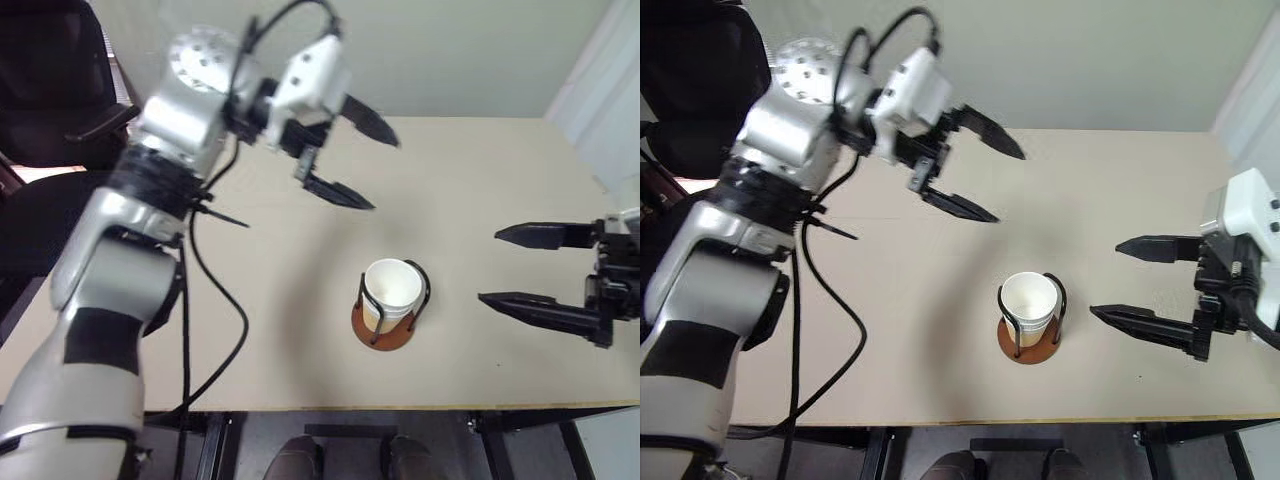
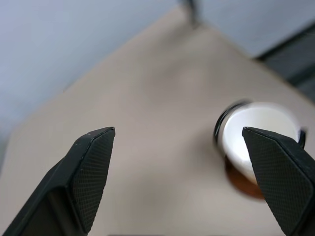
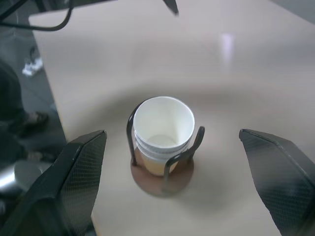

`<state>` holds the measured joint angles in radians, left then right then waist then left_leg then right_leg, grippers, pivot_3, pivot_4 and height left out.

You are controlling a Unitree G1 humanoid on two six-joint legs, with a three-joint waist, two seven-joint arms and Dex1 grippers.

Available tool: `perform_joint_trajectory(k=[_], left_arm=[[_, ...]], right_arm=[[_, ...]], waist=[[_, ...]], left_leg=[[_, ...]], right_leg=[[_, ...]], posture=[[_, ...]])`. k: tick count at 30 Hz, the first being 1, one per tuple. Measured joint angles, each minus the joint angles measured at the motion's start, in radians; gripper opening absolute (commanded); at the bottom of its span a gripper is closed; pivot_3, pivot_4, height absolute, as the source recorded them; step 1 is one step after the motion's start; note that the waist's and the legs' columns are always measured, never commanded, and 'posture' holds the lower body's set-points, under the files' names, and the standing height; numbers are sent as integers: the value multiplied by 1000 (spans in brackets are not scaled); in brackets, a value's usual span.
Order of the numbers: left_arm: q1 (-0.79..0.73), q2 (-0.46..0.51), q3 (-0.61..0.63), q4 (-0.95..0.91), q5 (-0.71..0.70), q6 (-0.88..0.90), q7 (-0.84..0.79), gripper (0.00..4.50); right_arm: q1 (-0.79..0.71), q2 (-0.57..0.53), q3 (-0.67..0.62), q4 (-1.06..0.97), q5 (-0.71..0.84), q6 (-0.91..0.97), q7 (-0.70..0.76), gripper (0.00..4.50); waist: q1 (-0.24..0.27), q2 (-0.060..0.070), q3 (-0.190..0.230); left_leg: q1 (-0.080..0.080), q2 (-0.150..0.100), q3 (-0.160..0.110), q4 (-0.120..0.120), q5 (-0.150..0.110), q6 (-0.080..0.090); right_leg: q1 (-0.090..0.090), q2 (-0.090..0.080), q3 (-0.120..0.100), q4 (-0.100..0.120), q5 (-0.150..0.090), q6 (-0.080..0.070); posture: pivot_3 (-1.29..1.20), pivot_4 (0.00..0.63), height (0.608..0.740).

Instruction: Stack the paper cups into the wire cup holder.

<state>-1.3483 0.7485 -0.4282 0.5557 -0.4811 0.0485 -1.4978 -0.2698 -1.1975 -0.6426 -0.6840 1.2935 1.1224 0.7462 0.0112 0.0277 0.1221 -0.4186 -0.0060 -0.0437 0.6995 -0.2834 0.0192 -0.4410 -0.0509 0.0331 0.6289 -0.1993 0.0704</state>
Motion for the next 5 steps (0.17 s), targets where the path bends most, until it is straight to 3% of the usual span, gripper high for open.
perform_joint_trajectory(k=[5], left_arm=[[403, 126, 145, -235, 10, 253, 196, 4470]], right_arm=[[-24, 21, 125, 52, -58, -71, 3, 4500]], waist=[[5, -3, 1]], left_leg=[[-1, 1, -5, 3, 1, -1]], right_leg=[[1, 5, 0, 0, 1, 0]], posture=[[0, 150, 740]])
